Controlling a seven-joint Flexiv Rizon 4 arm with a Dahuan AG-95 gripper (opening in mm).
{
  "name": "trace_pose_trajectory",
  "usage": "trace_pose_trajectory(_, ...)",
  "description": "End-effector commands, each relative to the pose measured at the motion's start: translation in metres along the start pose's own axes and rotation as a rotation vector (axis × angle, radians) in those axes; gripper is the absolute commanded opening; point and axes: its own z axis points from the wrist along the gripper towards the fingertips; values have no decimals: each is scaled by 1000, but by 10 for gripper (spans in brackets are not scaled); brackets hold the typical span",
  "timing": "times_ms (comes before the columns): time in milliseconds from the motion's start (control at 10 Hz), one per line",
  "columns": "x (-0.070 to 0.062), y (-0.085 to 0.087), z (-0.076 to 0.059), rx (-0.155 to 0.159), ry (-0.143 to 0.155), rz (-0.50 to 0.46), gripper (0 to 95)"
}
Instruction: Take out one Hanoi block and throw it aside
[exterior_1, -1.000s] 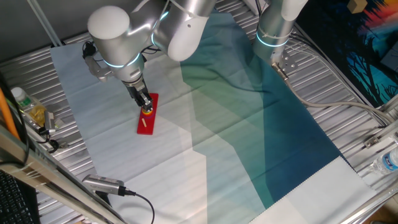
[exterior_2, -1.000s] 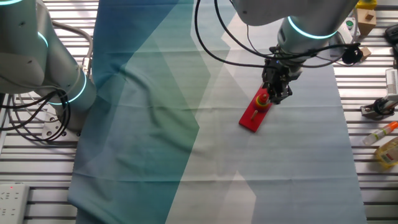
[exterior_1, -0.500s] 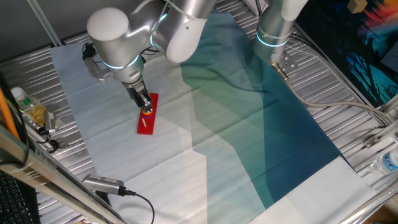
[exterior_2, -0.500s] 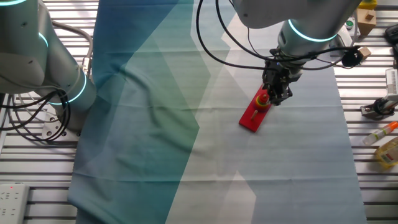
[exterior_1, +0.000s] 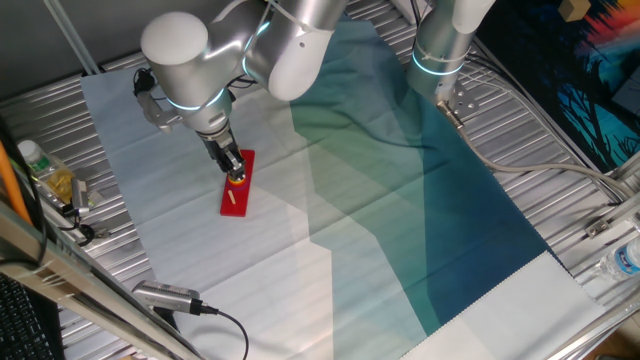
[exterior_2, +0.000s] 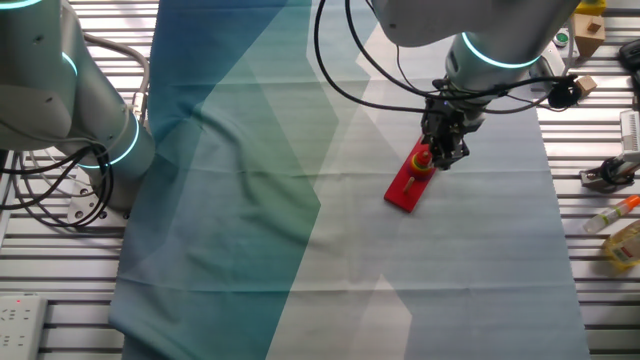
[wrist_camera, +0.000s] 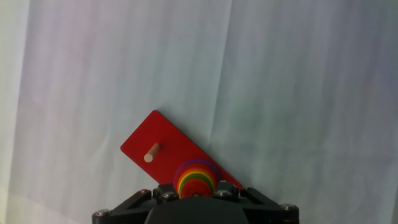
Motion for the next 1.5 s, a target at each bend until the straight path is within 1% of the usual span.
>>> trace_pose_trajectory(100,2,-1,2,-2,4,-3,380)
trace_pose_trajectory(300,7,-2,5,-8,-1,-6,380)
trace_pose_trajectory(500,8,-2,5,-10,-1,-3,380)
trace_pose_trajectory(600,8,-2,5,-9,-1,-3,190)
trace_pose_trajectory(1200,8,-1,6,-6,-2,-1,190)
trace_pose_trajectory(1300,8,0,6,-5,-3,4,0)
trace_pose_trajectory(1500,8,0,5,-3,-9,4,0)
